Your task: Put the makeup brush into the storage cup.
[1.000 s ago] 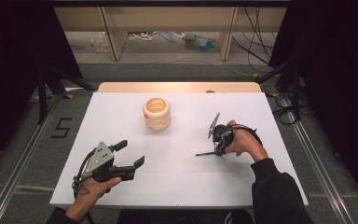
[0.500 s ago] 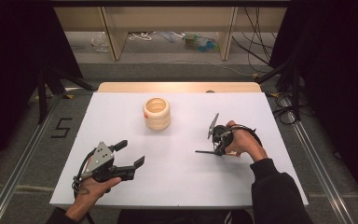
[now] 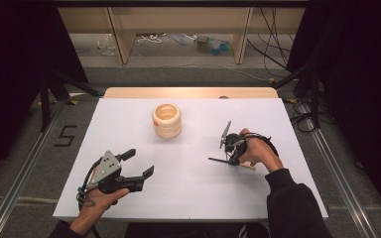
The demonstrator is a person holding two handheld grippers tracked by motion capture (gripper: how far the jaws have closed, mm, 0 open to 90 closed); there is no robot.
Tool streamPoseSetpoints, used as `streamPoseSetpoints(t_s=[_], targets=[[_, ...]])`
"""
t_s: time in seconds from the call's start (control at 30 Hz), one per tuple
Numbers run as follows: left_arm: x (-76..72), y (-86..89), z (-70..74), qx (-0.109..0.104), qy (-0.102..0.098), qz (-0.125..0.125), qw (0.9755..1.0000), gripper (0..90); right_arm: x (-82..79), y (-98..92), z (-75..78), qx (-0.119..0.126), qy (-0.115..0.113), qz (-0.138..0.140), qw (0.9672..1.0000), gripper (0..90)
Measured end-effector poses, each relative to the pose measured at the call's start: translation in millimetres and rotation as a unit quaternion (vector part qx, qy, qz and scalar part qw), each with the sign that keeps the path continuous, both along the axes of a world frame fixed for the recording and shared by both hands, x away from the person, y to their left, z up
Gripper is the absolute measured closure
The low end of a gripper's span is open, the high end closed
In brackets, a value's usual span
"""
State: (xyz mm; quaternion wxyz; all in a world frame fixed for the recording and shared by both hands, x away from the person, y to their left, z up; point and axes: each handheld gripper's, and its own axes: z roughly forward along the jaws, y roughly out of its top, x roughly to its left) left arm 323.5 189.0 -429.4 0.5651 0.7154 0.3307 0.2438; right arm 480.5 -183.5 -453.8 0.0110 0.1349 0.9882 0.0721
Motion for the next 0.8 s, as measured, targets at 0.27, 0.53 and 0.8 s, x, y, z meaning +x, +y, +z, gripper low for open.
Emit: streamPoseSetpoints(t_s=[0.27,0.53,0.8], targets=[[0.1,-0.1,0.0,-0.001,0.000,0.000,1.0000,15.7,-0.6,0.5,0.7,-0.001,-0.001,-0.006,1.0000,83.6],[0.2,-0.3,0.0,0.000,0.000,-0.002,1.0000,15.7,-2.7,-0.3,12.1,0.008,-0.024,-0.002,0.9997,83.6],[0.1,-1.0,-0.7,0.004,0.002,-0.002,1.0000,15.7,-13.3,5.5,35.5,0.029,-0.054,0.013,0.9980,83.6]])
